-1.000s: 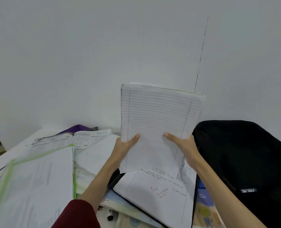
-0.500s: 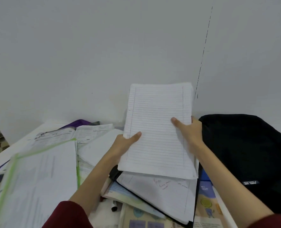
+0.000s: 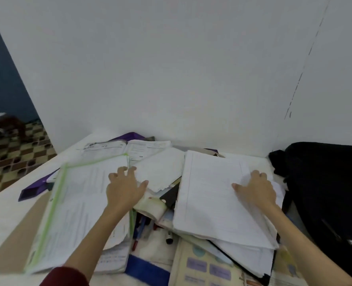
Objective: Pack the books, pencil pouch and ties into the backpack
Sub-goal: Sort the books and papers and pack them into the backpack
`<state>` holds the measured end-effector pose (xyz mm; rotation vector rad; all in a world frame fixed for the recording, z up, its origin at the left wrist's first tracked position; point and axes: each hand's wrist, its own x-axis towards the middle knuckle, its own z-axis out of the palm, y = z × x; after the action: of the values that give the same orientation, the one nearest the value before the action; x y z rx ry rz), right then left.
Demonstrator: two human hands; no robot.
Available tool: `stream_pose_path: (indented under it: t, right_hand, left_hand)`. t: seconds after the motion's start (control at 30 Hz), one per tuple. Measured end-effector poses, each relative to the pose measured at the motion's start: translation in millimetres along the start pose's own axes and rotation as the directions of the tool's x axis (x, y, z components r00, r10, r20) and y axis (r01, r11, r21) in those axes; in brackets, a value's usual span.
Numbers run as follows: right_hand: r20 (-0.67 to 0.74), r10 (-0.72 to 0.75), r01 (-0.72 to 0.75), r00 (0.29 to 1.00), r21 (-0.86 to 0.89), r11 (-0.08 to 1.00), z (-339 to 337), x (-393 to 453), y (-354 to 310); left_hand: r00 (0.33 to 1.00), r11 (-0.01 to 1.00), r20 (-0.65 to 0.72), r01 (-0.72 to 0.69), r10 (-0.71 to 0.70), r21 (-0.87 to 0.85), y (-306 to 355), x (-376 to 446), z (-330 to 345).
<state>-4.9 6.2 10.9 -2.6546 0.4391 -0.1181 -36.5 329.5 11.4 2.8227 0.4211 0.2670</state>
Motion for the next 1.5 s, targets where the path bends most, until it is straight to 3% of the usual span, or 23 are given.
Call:
stream_pose_path:
  t: [0.1, 0.2, 0.27, 0.4, 0.53, 0.6, 0.67, 0.73, 0.83, 0.93, 1.0, 1.07, 1.13, 1.23, 1.37, 1.5]
  right_hand:
    - [-0.161, -0.209, 0.21, 0.965, -0.01, 0.978, 4.8, -6.3, -24.3]
    - [-0.285, -0.404, 0.457, 0.869, 0.153, 0.876, 12.6, -24.1, -67.3]
    - [-0.182, -0.528, 0.558, 0.83, 0.259, 0.788, 21.9, -37.4, -101.2]
    - [0.185, -0.637, 0.533, 0.748, 0.406, 0.743, 59.1, -54.9, -163.7]
    - [0.407, -0.551, 0.421, 0.729, 0.368, 0.829, 101.8, -64.3, -208.9]
    - [0.398, -0.506, 0.447, 0.765, 0.238, 0.862, 114.1, -68.8, -227.7]
    - [0.395, -0.473, 0.482, 0.787, 0.084, 0.872, 125.8, -74.6, -249.9]
    - [0.386, -0.446, 0.466, 0.808, 0.046, 0.884, 131.9, -80.0, -266.3]
    - [0.375, -0.325, 0.29, 0.868, 0.146, 0.946, 138.2, -80.6, -281.1]
    - [0.441, -0.275, 0.109, 0.854, 0.366, 0.924, 138.2, -75.2, -292.8]
    - [0.411, -0.298, 0.099, 0.861, 0.44, 0.892, 137.1, -72.1, -299.9]
    - [0.276, -0.324, 0.169, 0.905, 0.464, 0.869, 129.8, -72.1, -302.0]
    - [0.144, -0.282, 0.172, 0.949, 0.515, 0.84, 119.5, -70.7, -296.8]
    - [0.071, -0.187, 0.103, 0.98, 0.619, 0.778, 101.9, -60.4, -273.2]
    - [0.067, -0.001, -0.041, 0.998, 0.613, 0.789, 87.0, -47.9, -235.4]
    - [0.144, -0.012, -0.052, 0.989, 0.436, 0.898, 87.7, -49.2, -213.5]
  left_hand:
    - [0.95, 0.97, 0.221, 0.191, -0.221, 0.147, -35.5, 8.7, 3.2]
    - [0.96, 0.983, 0.214, 0.165, -0.179, 0.082, -41.6, 9.3, 11.9]
    - [0.988, 0.997, 0.139, 0.076, -0.072, -0.023, -36.3, 10.4, 7.9]
    - [0.996, 0.968, 0.07, 0.063, -0.047, -0.241, -49.1, 21.0, -9.1]
    - [0.988, 0.823, 0.025, 0.143, -0.155, -0.55, -96.1, 32.6, -19.6]
    - [0.983, 0.735, 0.05, 0.167, -0.179, -0.657, -116.7, 37.5, -29.9]
    - [0.988, 0.719, 0.08, 0.152, -0.134, -0.679, -138.4, 43.7, -41.1]
    - [0.992, 0.705, 0.099, 0.122, -0.074, -0.698, -154.1, 50.1, -47.6]
    - [0.993, 0.697, 0.12, 0.073, 0.019, -0.714, -162.7, 58.6, -52.0]
    - [0.985, 0.694, 0.11, -0.014, 0.134, -0.719, -161.6, 69.2, -58.7]
    - [0.975, 0.68, 0.104, -0.058, 0.195, -0.731, -157.3, 78.4, -63.8]
    - [0.969, 0.653, 0.099, -0.076, 0.227, -0.754, -152.0, 87.3, -72.0]
    - [0.961, 0.622, 0.069, -0.118, 0.267, -0.774, -149.2, 96.7, -84.2]
    - [0.969, 0.554, 0.014, -0.13, 0.248, -0.823, -147.4, 107.5, -109.7]
    - [0.986, 0.458, 0.018, -0.061, 0.166, -0.887, -158.2, 122.5, -130.2]
    - [0.94, 0.247, 0.306, 0.264, 0.152, -0.933, -166.1, 136.8, -125.5]
